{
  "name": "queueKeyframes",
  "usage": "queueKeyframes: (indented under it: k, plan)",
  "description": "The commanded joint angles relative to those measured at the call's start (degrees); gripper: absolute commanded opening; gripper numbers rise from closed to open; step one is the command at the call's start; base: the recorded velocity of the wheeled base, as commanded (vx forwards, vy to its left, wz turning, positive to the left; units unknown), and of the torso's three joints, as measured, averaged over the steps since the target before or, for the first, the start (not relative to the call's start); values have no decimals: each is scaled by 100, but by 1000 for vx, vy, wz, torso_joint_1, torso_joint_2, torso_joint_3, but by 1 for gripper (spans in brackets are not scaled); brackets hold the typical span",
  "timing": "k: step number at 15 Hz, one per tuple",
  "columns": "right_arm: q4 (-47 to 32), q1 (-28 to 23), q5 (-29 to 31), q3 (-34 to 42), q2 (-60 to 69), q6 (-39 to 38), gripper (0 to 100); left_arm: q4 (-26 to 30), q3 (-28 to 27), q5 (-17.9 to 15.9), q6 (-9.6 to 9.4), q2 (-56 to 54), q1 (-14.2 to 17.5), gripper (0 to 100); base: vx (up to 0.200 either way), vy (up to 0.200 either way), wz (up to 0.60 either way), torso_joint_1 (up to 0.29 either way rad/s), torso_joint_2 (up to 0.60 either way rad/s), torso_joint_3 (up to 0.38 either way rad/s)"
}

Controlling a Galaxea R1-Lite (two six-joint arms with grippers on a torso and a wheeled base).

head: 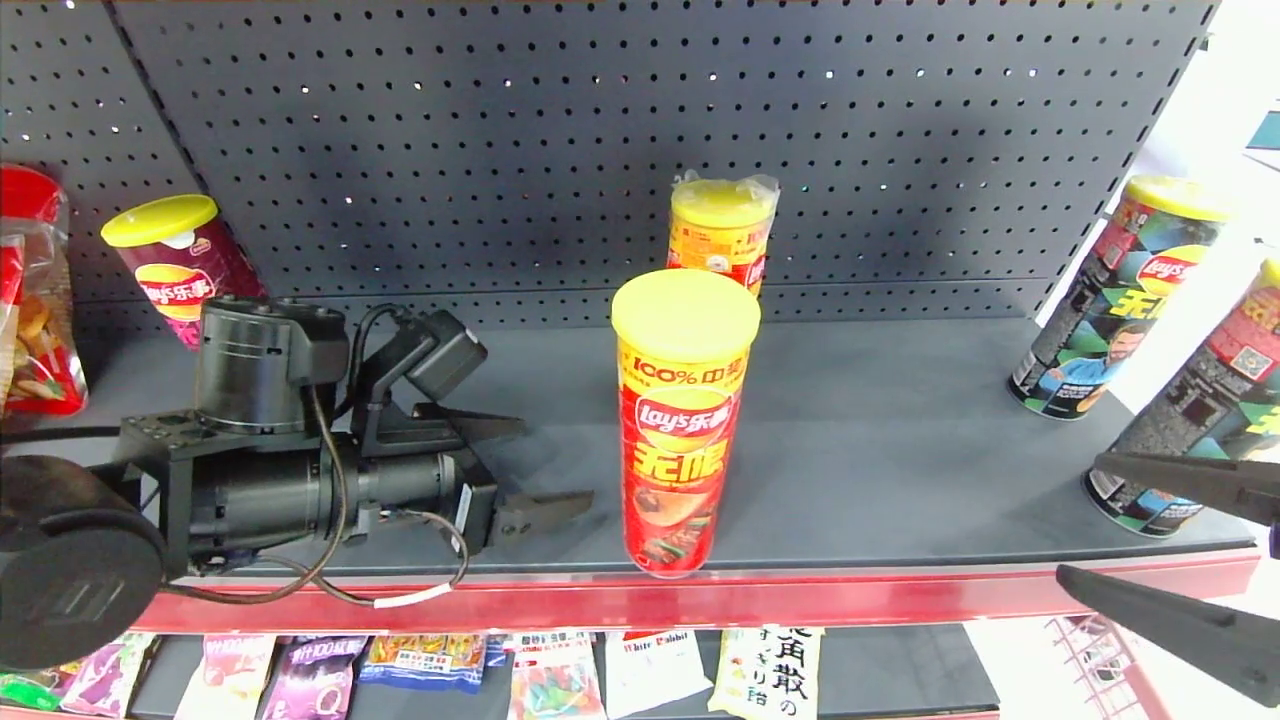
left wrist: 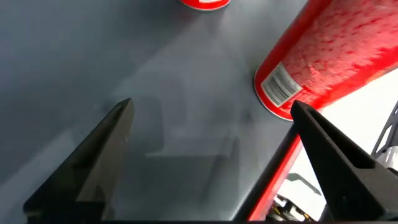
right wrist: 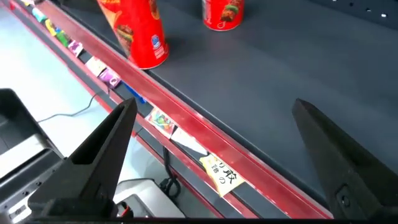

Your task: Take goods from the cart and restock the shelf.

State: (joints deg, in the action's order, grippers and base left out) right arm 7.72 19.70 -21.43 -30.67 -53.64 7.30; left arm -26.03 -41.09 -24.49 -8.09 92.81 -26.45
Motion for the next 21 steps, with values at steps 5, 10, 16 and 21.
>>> queueKeyframes:
  k: [5,10,16,21]
  plan:
    - [2,-116,7,26,73,-53,100,-8,-197,-3,1,335,-176,100,0,0,0,0,0,0]
    - [2,-142,7,44,90,-53,100,-8,-259,-3,1,431,-185,100,0,0,0,0,0,0]
    - [2,-142,7,53,126,-53,100,-8,-505,-3,1,633,-255,100,0,0,0,0,0,0]
    - [2,-142,7,53,143,-80,100,-8,-531,15,1,660,-299,100,0,0,0,0,0,0]
